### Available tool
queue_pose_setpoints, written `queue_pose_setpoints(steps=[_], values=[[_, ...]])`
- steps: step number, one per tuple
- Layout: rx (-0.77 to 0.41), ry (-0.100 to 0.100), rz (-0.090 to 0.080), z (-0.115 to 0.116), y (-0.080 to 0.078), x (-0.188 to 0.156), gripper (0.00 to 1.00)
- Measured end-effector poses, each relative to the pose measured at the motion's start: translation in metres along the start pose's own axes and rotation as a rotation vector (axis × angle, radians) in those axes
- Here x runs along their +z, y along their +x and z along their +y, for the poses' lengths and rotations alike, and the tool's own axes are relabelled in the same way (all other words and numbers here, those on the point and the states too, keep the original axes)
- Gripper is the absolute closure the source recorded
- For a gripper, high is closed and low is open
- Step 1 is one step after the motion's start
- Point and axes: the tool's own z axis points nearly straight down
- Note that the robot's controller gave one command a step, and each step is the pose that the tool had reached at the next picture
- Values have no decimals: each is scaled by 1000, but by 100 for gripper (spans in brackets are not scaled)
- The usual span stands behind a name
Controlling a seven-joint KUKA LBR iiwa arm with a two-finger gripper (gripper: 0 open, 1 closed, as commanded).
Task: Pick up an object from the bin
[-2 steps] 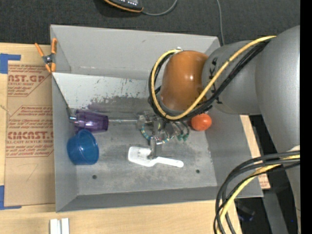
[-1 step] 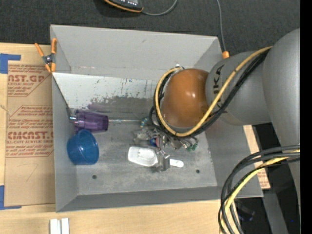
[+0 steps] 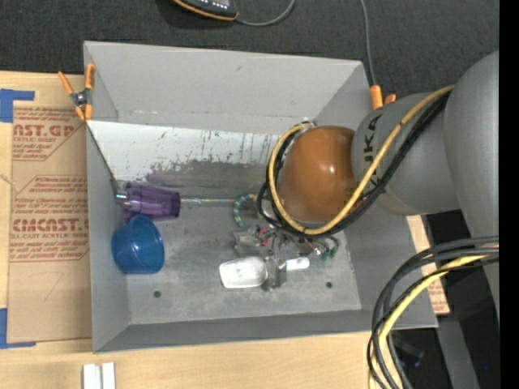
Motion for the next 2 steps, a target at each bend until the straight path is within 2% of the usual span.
queue_pose_setpoints(steps=[2], values=[[-4,0,0,0,0,0,100]])
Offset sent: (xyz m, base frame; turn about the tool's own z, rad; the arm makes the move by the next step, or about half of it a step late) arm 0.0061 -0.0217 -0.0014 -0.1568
